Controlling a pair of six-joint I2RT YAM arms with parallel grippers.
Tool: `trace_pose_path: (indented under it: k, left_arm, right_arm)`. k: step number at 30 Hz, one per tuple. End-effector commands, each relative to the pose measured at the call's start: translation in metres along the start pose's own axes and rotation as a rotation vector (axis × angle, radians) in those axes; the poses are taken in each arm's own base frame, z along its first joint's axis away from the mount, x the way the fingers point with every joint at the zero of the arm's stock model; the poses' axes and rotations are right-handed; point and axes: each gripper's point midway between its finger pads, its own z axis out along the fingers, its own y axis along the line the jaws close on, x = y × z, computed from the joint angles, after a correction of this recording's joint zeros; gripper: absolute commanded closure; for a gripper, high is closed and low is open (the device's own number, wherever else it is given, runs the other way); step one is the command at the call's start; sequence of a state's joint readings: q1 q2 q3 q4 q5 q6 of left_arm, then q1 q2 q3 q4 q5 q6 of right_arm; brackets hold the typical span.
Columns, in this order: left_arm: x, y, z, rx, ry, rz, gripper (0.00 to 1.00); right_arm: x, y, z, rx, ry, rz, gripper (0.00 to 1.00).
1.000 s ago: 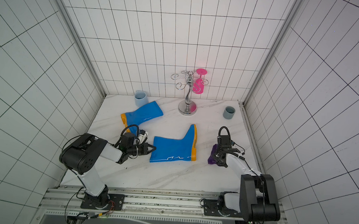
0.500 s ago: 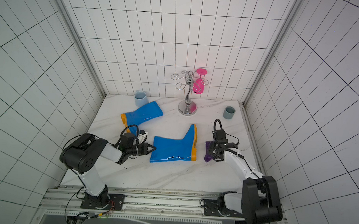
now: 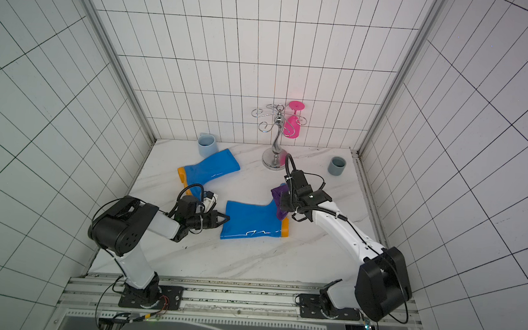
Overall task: Wipe the rubber boots with a cloth
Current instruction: Wipe the dirt off the rubber boot.
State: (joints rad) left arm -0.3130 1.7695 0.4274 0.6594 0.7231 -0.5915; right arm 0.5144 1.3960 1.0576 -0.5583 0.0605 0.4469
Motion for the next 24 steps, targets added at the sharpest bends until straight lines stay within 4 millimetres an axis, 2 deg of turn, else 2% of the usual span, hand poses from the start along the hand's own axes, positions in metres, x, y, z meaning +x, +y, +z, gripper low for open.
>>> trace_pose_path:
  k: [1, 3, 9, 17, 21, 24]
  left_arm:
    - [0.041, 0.023, 0.002, -0.067, 0.111, -0.095, 1.00]
    - [0.041, 0.023, 0.002, -0.069, 0.110, -0.095, 1.00]
    - [0.041, 0.023, 0.002, -0.068, 0.111, -0.096, 1.00]
    - [0.041, 0.023, 0.002, -0.066, 0.112, -0.096, 1.00]
    - [0.042, 0.023, 0.002, -0.067, 0.112, -0.096, 1.00]
    - [0.041, 0.023, 0.002, -0.066, 0.112, -0.095, 1.00]
  right_arm:
    - [-0.004, 0.020, -0.002, -0.037, 0.005, -0.054, 1.00]
    - [0.000, 0.032, 0.003, -0.060, 0.014, -0.076, 1.00]
    - [0.004, 0.087, 0.018, -0.158, 0.027, -0.147, 1.00]
    - [0.019, 0.162, 0.056, -0.252, 0.067, -0.247, 1.00]
    - [0.013, 0.191, 0.063, -0.299, 0.053, -0.275, 1.00]
    - [0.007, 0.206, 0.065, -0.323, 0.045, -0.290, 1.00]
